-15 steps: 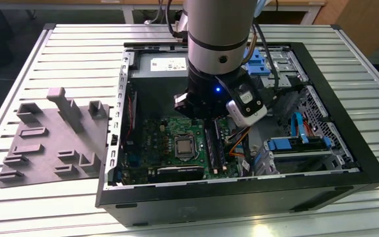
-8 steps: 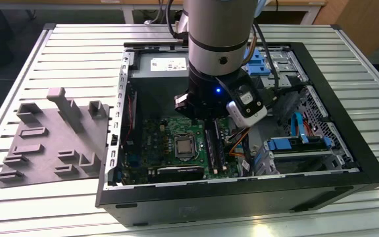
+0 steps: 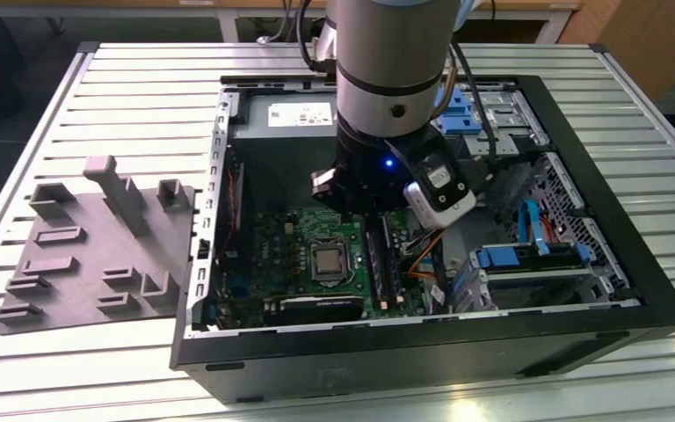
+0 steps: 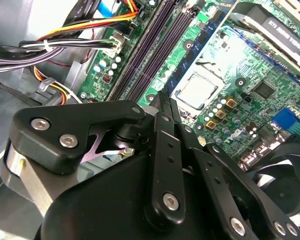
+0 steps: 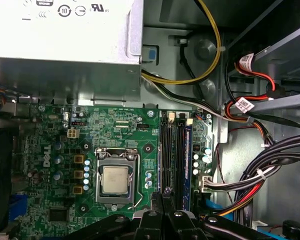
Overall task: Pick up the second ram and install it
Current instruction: 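Insert the second ram into the second slot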
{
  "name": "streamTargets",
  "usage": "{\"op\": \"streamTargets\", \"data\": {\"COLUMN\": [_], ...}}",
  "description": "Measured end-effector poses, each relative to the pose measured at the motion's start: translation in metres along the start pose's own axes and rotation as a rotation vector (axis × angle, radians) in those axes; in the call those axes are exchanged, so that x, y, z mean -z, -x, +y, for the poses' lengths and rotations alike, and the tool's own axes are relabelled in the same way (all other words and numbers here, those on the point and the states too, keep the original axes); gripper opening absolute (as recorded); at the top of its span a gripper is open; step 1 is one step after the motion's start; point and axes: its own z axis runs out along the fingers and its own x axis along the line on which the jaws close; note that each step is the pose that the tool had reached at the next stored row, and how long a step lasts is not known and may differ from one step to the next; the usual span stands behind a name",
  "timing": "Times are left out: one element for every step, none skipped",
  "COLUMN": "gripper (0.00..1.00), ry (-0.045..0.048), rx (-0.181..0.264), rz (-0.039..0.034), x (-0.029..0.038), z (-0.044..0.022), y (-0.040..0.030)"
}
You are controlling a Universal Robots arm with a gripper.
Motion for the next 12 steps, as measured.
{"op": "streamTargets", "data": {"gripper": [0.12, 0.12, 0.12, 0.12, 0.12, 0.12, 0.12, 0.12, 0.12, 0.12, 0.12, 0.12], "ry": [0.0, 0.0, 0.0, 0.0, 0.0002, 0.0001, 0.0001, 0.0001, 0.0001, 0.0002, 0.0001, 0.0], "rx": [0.0, 0.0, 0.0, 0.0, 0.0, 0.0, 0.0, 0.0, 0.0, 0.0, 0.0, 0.0], "rz": [0.0, 0.0, 0.0, 0.0, -0.0001, 0.0, -0.0001, -0.0001, -0.0001, -0.0001, -0.0001, 0.0], "x": [-0.0002, -0.0005, -0.0008, -0.001, -0.0014, -0.0016, -0.0019, -0.0022, -0.0026, -0.0031, -0.0034, -0.0038], "z": [0.0, 0.0, 0.0, 0.0, 0.0, -0.0001, -0.0001, -0.0001, -0.0001, -0.0001, -0.0001, -0.0002], "y": [0.0002, 0.0002, 0.0002, 0.0002, 0.0002, 0.0002, 0.0002, 0.0002, 0.0003, 0.0002, 0.0003, 0.0003]}}
